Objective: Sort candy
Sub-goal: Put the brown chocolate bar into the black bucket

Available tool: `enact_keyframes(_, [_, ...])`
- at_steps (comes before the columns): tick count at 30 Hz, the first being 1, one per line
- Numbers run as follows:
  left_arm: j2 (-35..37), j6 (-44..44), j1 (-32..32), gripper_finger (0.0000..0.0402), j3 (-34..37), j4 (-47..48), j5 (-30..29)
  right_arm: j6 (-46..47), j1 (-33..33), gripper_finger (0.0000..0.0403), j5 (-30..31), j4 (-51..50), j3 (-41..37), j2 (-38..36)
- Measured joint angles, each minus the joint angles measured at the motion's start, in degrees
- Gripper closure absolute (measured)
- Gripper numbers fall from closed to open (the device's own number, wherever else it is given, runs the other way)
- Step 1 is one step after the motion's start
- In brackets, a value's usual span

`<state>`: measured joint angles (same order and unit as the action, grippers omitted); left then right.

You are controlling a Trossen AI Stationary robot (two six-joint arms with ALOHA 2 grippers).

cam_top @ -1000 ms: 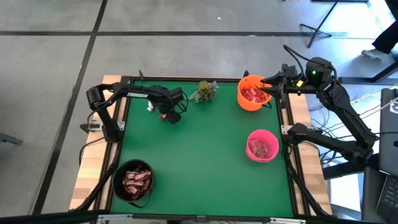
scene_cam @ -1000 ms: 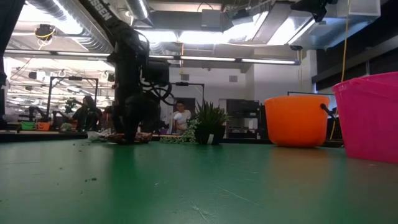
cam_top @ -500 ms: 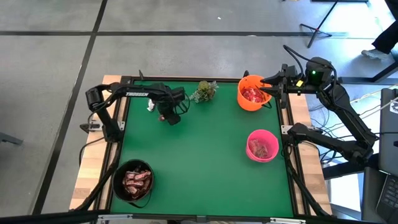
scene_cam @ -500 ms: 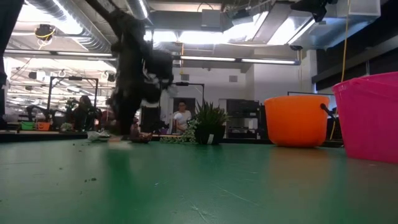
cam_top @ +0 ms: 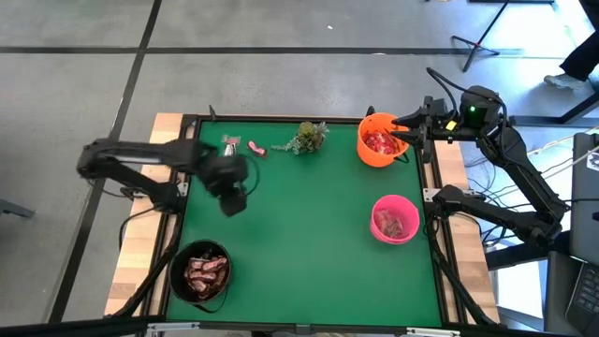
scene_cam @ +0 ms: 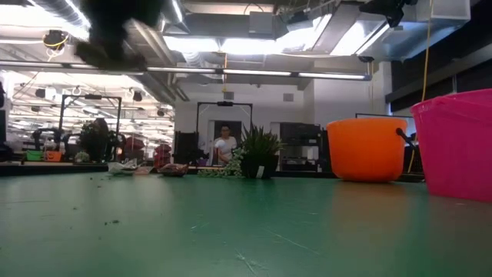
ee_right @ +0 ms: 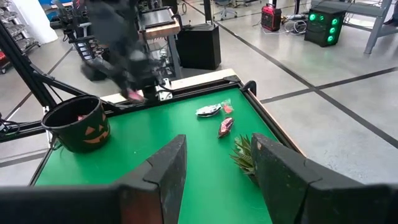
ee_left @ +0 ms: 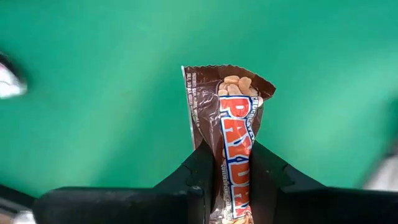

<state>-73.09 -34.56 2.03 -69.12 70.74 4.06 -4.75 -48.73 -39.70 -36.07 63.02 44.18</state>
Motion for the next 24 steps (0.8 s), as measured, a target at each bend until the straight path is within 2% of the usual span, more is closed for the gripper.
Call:
enact_keyframes(6, [8.2, -20.9, -17.4, 0.0346, 0.0, -0.4, -3.0, 0.0, 0.0, 0.0226, 0.0, 0.0, 0.0, 0.0])
enact_keyframes(13, [7.3, -38.7, -34.5, 0.0345, 0.0, -0.8, -3.8, 0.0, 0.0, 0.0226, 0.0, 0.0, 0.0, 0.0])
enact_keyframes(16, [5.8, -43.0, -39.7, 0.0343, 0.1, -2.3, -4.9, 0.0, 0.0, 0.0226, 0.0, 0.0, 0.0, 0.0])
enact_keyframes(18, [4.9, -44.3, -42.3, 0.0335, 0.0, -6.4, -6.1, 0.0, 0.0, 0.0226, 0.0, 0.0, 0.0, 0.0])
enact_keyframes(21, [3.1, -44.7, -44.6, 0.0313, 0.0, -11.1, -6.7, 0.0, 0.0, 0.0226, 0.0, 0.0, 0.0, 0.0])
enact_keyframes(24, [1.4, -46.2, -46.3, 0.0289, 0.0, -10.8, -6.7, 0.0, 0.0, 0.0226, 0.0, 0.0, 0.0, 0.0])
